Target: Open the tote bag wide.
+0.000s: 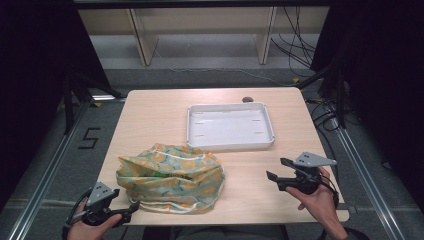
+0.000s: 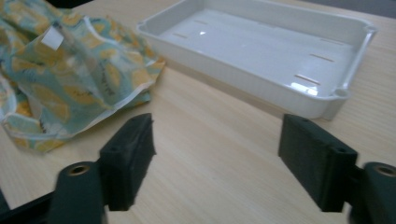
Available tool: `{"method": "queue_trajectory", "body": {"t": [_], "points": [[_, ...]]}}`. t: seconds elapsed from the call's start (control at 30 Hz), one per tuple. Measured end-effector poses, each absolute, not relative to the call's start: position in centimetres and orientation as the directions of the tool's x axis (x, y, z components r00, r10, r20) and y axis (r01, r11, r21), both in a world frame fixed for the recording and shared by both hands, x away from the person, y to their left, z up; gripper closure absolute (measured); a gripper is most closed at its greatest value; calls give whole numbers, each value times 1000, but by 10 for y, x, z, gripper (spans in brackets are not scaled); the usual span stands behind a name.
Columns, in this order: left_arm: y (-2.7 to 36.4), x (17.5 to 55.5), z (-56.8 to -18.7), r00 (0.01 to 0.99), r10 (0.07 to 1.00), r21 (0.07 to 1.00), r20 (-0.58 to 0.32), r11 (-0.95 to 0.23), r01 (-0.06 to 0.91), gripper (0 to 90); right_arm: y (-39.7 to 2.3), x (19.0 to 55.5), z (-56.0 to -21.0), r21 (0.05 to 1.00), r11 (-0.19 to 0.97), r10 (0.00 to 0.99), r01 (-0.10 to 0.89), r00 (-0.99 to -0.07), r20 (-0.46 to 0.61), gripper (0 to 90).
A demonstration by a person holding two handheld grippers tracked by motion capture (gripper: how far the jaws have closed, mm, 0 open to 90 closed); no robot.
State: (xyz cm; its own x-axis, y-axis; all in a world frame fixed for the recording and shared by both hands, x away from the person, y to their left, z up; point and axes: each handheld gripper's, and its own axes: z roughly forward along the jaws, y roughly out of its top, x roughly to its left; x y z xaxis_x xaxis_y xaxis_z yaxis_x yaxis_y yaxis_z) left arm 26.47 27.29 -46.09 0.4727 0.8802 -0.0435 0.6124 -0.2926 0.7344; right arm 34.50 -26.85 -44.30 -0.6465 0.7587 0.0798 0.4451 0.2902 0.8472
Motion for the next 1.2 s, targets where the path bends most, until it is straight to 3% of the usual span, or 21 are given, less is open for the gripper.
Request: {"method": "queue_trajectory", "body": {"t": [0.1,0.33,0.5,1.0,1.13,1.2], "points": [[274,265,-460,487,873,723,-27,-320,612,171,-262,348,-444,826,315,738,468,-668,97,280],[274,265,-460,487,873,717,-13,-332,613,171,-224,354,-440,835,371,646,407,-758,83,286],[273,265,-461,467,883,735,-47,-287,615,173,-189,356,-439,831,439,543,340,-838,56,359],[272,265,-461,465,884,731,-48,-286,619,174,-139,373,-440,836,490,434,247,-901,12,375],[273,265,-461,476,879,728,-29,-308,613,175,-132,377,-442,826,500,417,258,-908,31,445],[273,265,-460,475,880,730,-30,-305,612,175,-129,381,-445,817,521,407,248,-913,18,547]]}}
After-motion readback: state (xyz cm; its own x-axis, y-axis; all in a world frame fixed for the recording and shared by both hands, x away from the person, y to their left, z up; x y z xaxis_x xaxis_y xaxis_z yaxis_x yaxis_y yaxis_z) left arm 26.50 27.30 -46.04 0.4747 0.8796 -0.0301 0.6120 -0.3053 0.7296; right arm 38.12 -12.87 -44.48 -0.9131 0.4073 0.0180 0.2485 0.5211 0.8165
